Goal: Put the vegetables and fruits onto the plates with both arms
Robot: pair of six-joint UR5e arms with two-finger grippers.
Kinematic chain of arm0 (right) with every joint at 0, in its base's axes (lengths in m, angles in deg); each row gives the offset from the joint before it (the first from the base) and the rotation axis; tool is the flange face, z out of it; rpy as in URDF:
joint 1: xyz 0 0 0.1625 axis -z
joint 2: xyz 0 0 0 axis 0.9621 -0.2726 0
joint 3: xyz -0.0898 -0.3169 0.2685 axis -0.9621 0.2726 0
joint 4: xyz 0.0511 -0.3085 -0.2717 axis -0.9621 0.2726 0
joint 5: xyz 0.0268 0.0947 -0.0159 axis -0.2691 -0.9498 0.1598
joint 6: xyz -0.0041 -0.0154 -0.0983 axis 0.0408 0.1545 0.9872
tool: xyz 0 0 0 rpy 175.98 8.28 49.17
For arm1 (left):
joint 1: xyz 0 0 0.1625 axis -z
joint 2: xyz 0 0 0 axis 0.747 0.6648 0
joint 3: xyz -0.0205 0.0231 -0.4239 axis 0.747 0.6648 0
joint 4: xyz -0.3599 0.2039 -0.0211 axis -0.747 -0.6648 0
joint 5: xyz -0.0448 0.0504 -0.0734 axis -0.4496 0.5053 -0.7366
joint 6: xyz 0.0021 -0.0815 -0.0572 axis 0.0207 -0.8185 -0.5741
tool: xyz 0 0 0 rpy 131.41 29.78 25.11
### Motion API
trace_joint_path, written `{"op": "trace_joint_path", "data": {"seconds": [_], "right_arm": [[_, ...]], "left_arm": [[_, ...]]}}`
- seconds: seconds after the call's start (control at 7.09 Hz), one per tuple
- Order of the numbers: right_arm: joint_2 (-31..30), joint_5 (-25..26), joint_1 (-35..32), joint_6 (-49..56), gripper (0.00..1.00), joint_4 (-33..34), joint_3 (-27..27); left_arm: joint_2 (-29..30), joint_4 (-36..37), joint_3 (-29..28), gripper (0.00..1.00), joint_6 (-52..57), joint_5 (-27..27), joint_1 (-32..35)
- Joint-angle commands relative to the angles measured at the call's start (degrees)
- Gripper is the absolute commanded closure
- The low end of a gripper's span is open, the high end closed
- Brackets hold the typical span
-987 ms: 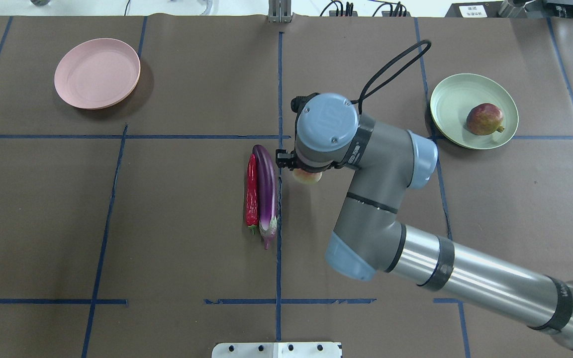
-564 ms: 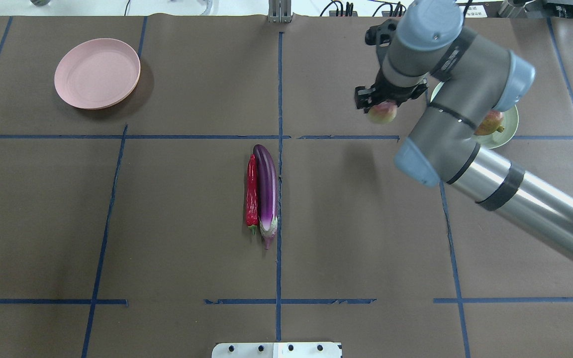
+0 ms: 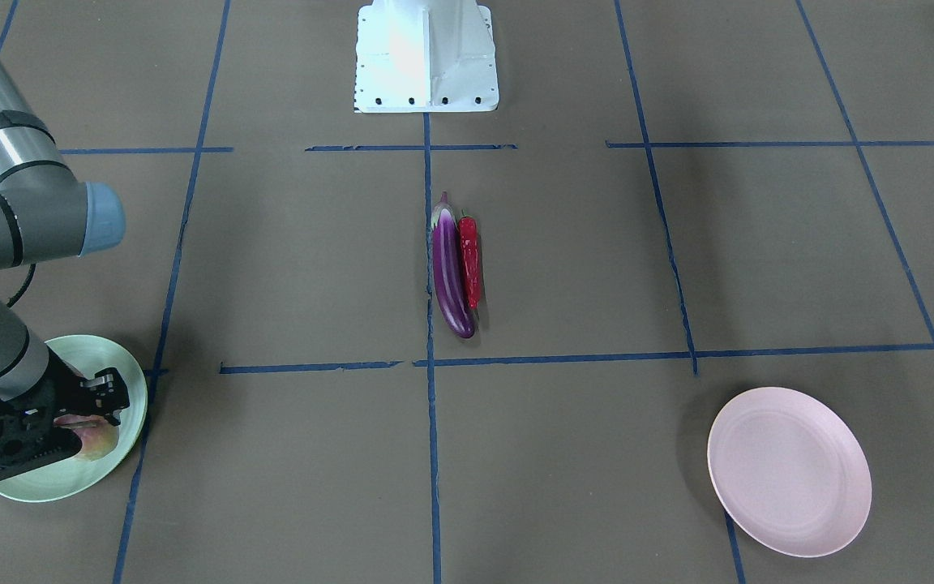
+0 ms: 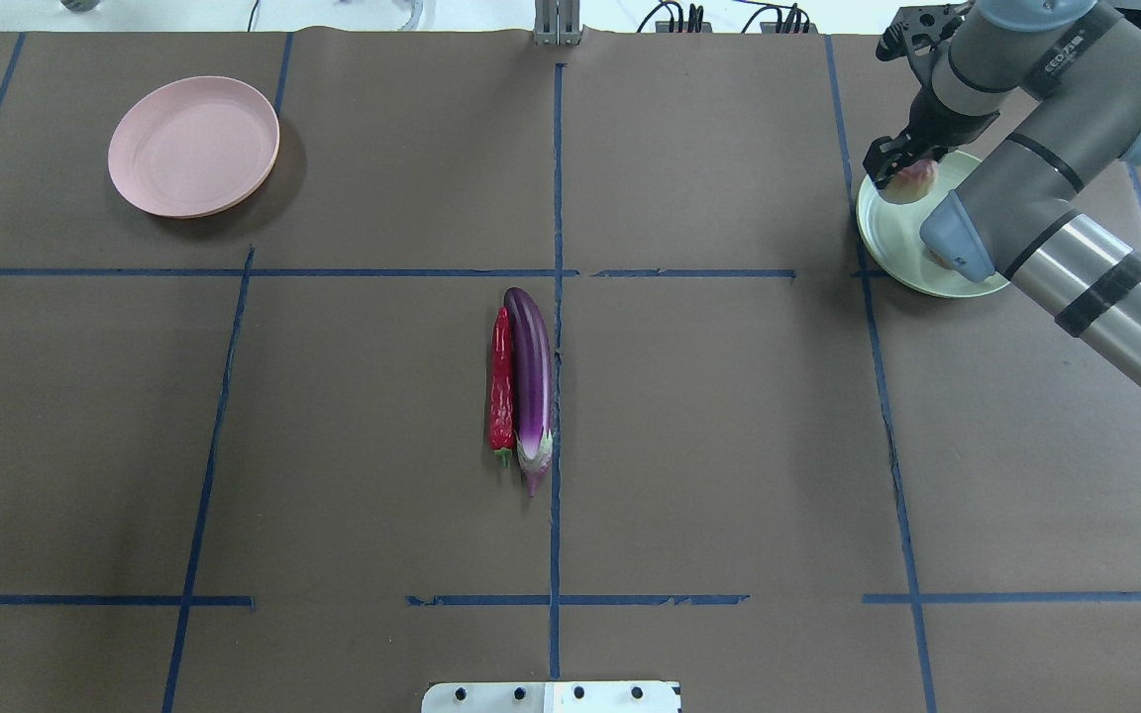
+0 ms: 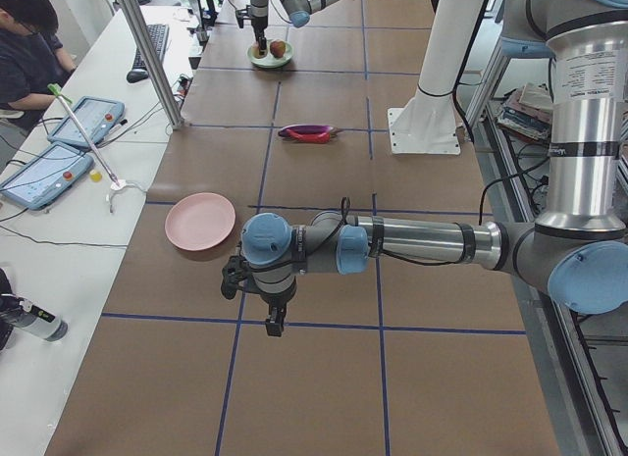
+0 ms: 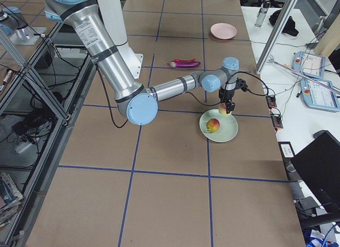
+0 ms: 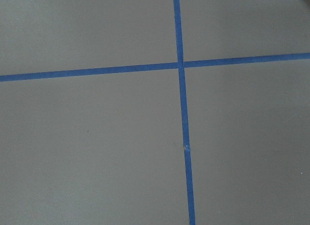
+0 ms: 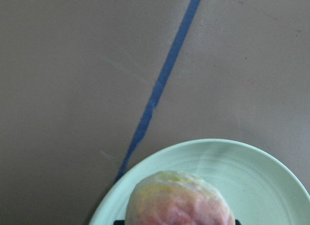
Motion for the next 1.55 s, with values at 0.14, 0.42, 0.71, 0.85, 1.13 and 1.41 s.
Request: {"op": "trace_joint_path", "data": {"seconds": [0.14,0.42,0.71,0.85,1.13,1.41], "right_arm": [[0.62,-5.55,-3.64,2.06,0.00,-0.90,2.89],[0.71,-11.05,-10.22,3.98,0.00,4.18,2.36],[0.45,-13.33,-18.12,16.74,0.00,12.07,2.10],[-2.60,-14.56,-23.21,21.79,0.00,15.60,-0.43],[-16.98,-14.83,-27.10,21.92,0.00,15.03,-10.00],[-26.94,-14.39,-27.31,19.74,0.00,14.23,-17.83]], "left_arm": [[0.02,0.00,0.00,0.00,0.00,0.00,0.00],[0.11,0.00,1.75,0.00,0.09,0.17,0.00],[0.46,-0.26,2.02,0.00,0.09,0.09,-0.18],[2.29,-4.70,1.93,0.00,-0.17,0.00,-1.31],[3.62,-16.84,0.88,0.00,-0.70,-0.08,-3.42],[9.58,-17.39,2.01,0.00,-22.96,0.00,-16.29]]}}
